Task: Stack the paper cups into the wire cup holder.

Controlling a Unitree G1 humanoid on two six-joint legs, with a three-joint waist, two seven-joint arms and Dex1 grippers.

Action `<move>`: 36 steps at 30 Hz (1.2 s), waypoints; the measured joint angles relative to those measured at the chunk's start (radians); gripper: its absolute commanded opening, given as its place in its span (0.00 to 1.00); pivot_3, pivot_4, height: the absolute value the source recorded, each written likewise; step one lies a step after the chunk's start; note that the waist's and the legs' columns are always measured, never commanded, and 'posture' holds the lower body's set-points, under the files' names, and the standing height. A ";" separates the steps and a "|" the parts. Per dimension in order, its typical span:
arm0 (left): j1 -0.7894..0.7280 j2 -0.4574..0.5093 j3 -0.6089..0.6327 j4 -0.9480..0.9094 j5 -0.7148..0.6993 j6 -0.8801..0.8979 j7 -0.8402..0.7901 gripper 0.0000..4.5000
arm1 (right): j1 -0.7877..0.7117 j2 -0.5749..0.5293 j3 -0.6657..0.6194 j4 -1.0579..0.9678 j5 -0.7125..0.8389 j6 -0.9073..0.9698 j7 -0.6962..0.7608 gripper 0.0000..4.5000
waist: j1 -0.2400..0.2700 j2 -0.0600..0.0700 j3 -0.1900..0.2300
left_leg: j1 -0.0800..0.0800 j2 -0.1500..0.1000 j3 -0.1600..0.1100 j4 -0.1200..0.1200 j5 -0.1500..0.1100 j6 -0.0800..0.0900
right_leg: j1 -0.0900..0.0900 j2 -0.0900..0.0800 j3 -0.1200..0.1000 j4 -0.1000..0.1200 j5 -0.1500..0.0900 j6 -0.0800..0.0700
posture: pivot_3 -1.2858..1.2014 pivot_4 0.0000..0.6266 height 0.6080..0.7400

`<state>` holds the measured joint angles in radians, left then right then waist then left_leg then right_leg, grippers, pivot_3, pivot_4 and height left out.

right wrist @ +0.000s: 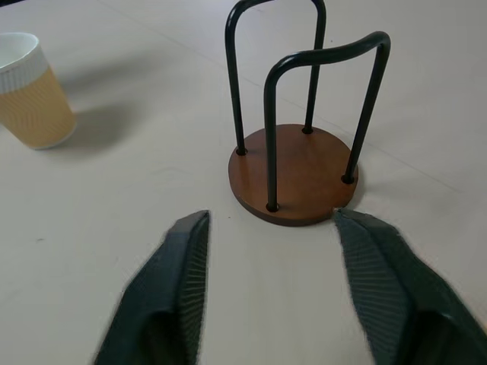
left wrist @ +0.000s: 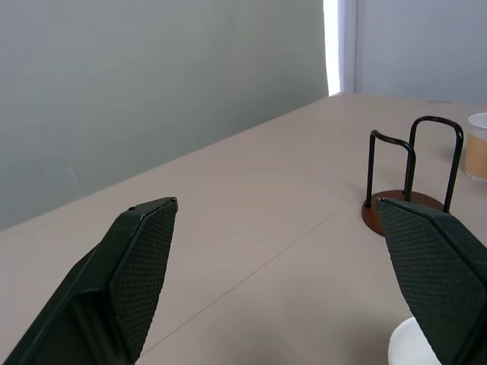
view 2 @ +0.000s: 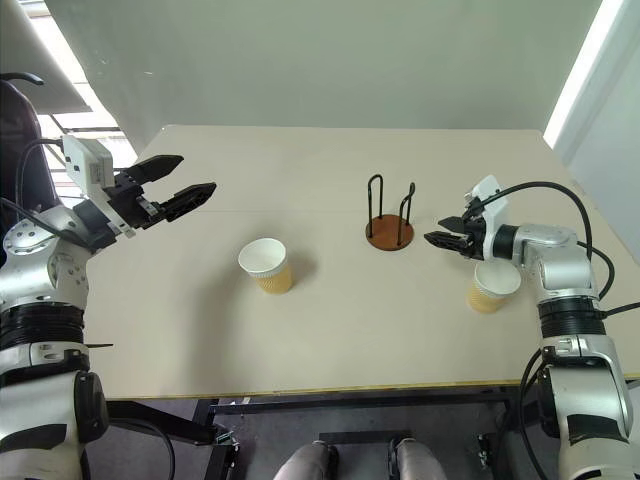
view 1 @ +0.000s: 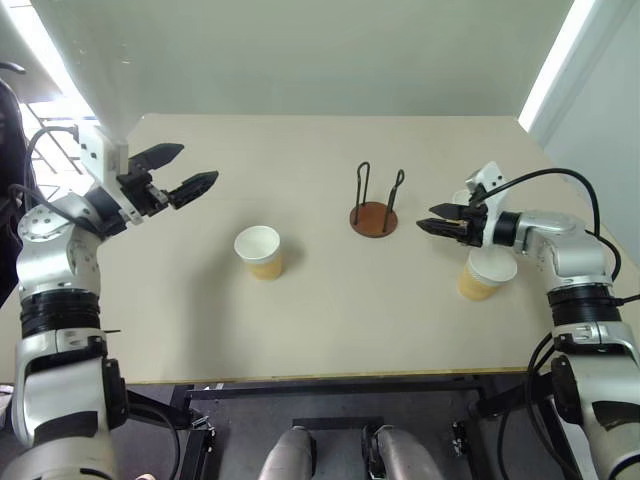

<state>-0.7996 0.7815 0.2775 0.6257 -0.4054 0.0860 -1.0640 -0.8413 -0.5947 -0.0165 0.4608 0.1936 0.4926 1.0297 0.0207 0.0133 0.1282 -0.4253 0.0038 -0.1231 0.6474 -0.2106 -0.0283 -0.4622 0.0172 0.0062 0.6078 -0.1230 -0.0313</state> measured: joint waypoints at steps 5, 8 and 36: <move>0.003 0.000 0.000 0.000 0.000 -0.014 0.005 1.00 | -0.004 0.001 0.024 0.000 -0.004 -0.001 -0.002 0.99 | 0.000 0.000 0.000 | 0.000 0.000 0.000 0.000 0.000 0.000 | 0.000 0.000 0.000 0.000 0.000 0.000 | 0.52 0.24 1.00; 0.005 0.000 0.000 0.000 0.002 -0.021 0.011 1.00 | -0.004 0.011 0.029 0.000 -0.004 -0.001 -0.023 0.99 | 0.000 0.000 0.000 | 0.000 0.000 0.000 0.000 0.000 0.000 | 0.000 0.000 0.000 0.000 0.000 0.001 | 0.52 0.24 1.00; 0.005 0.000 0.000 0.001 0.017 -0.041 0.024 1.00 | -0.131 0.170 0.043 0.133 -0.080 -0.017 -0.259 0.99 | 0.000 0.000 0.000 | 0.000 -0.001 -0.001 0.000 0.000 0.000 | 0.000 -0.001 0.000 0.000 -0.001 0.000 | 0.52 0.24 1.00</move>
<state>-0.7943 0.7816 0.2771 0.6267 -0.3886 0.0446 -1.0402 -0.9727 -0.4250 0.0268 0.5938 0.1133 0.4753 0.7703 0.0210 0.0133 0.1282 -0.4256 0.0033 -0.1238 0.6474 -0.2107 -0.0285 -0.4624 0.0167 0.0061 0.6079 -0.1236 -0.0312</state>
